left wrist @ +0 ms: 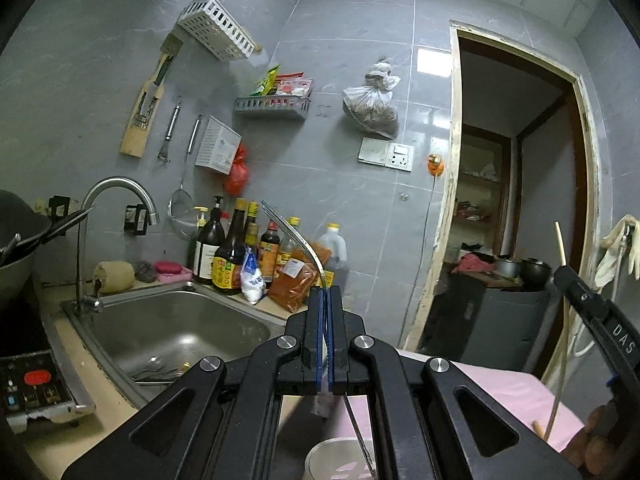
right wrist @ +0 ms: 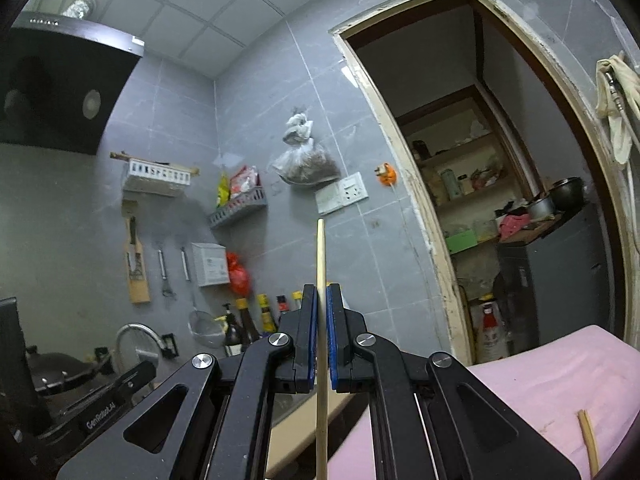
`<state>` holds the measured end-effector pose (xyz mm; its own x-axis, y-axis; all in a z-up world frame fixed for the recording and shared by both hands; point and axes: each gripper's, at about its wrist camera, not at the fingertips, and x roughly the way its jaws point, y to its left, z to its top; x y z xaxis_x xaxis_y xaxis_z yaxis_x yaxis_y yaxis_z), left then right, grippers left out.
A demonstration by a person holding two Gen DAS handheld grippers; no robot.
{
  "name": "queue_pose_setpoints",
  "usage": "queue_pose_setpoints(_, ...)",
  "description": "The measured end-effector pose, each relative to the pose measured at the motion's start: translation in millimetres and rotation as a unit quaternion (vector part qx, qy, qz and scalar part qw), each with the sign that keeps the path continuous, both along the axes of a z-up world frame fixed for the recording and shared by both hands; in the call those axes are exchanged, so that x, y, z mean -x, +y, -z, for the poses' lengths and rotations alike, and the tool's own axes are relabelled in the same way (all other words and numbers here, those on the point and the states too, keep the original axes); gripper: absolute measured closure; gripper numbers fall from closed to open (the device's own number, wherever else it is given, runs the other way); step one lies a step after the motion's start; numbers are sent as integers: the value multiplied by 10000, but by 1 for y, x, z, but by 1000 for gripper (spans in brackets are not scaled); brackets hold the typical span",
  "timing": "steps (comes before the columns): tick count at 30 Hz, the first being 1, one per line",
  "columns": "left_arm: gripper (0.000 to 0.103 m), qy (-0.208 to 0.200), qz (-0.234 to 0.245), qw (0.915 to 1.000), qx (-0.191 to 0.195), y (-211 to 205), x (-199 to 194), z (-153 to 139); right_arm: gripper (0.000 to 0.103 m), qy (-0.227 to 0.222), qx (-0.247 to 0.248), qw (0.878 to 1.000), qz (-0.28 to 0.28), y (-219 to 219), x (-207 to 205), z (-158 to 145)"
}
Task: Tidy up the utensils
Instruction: 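Lift the fork and chopstick in both tools over the white caddy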
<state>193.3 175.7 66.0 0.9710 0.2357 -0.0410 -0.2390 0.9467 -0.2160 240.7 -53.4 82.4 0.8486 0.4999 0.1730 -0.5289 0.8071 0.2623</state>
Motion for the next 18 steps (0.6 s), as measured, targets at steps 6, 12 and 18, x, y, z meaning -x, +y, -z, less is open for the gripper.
queue_pose_setpoints(6, 103, 45, -159, 9997, -194, -12, -4, 17, 100, 72, 110, 9999, 80, 3, -4, 10)
queue_pose_setpoints(12, 103, 140, -139, 9992, -340, -25, -4, 31, 100, 130, 307, 9994, 76, 4, -4, 20)
queue_pose_setpoints(18, 103, 301, 44, 9984, -476, -36, -4, 39, 100, 221, 545, 9983, -2, 2, -1, 26)
